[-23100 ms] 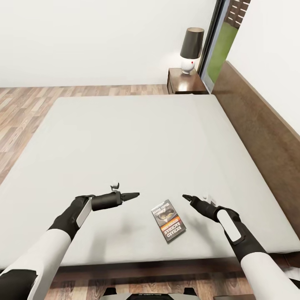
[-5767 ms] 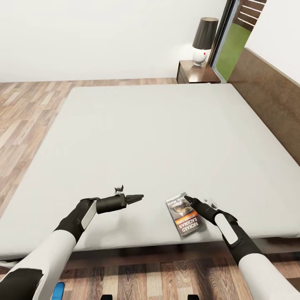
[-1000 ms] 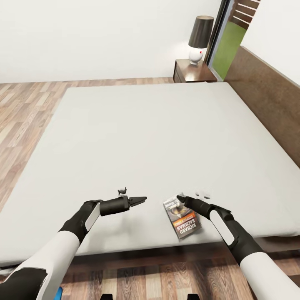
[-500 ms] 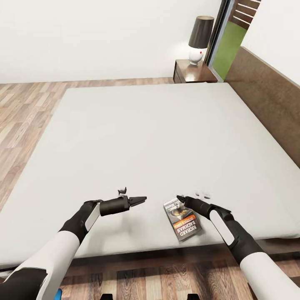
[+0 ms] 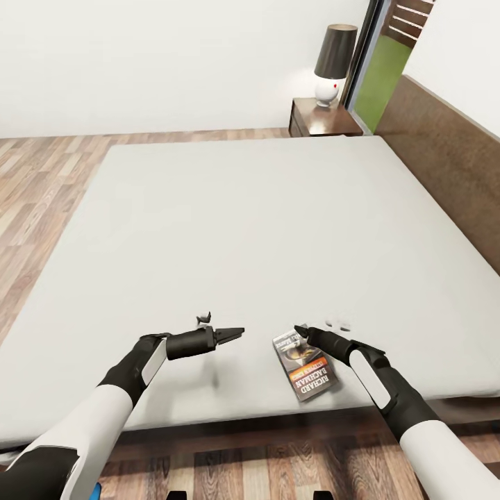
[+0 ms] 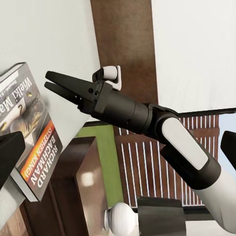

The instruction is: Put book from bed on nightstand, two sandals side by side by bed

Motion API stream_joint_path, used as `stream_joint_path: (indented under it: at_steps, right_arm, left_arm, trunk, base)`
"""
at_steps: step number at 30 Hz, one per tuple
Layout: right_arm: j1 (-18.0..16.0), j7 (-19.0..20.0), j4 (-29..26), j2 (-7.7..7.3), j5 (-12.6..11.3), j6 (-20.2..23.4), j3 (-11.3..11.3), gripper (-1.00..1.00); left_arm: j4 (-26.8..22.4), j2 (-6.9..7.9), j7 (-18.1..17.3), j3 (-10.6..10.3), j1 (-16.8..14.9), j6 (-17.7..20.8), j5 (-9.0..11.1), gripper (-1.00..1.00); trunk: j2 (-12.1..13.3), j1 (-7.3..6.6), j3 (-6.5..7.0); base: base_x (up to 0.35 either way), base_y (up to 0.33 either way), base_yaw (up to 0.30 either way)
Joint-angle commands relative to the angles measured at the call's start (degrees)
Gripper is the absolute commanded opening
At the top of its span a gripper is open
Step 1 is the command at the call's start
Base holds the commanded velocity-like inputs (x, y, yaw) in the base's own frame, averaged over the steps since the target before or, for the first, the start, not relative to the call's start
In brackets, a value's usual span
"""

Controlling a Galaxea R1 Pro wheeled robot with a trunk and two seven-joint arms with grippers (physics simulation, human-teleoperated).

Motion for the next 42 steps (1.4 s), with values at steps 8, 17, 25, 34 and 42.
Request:
stream_joint_path:
  at_steps: [8, 17, 25, 34, 42]
  right_arm:
    - [-0.03, 0.01, -0.05, -0.05, -0.15, 0.18, 0.07, 1.0]
    - [-0.03, 0.01, -0.05, -0.05, -0.15, 0.18, 0.09, 1.0]
    - [-0.02, 0.01, -0.05, -0.05, -0.14, 0.18, 0.1, 1.0]
    - [-0.03, 0.01, -0.05, -0.05, -0.14, 0.18, 0.1, 1.0]
    - [-0.03, 0.01, -0.05, -0.05, -0.18, 0.18, 0.1, 1.0]
  left_arm:
    - [0.0, 0.07, -0.01, -0.32, -0.03, 0.56, 0.46, 1.0]
    - [-0.04, 0.07, -0.03, -0.35, -0.03, 0.56, 0.46, 1.0]
    - [-0.05, 0.07, -0.02, -0.31, -0.03, 0.56, 0.46, 1.0]
    - [-0.05, 0.07, -0.08, -0.3, -0.03, 0.56, 0.49, 1.0]
    - [-0.05, 0.07, -0.1, -0.3, -0.03, 0.56, 0.47, 1.0]
  trunk:
    - [-0.42, 0.22, -0.21]
    - [-3.23, 1.76, -1.47]
    - [-3.23, 1.76, -1.47]
    - [-3.23, 1.76, -1.47]
    - [-3.23, 1.76, -1.47]
  base:
    - [0.0, 0.0, 0.0]
    - [0.0, 0.0, 0.0]
    - [0.0, 0.0, 0.0]
    - [0.0, 0.0, 0.0]
    - [0.0, 0.0, 0.022]
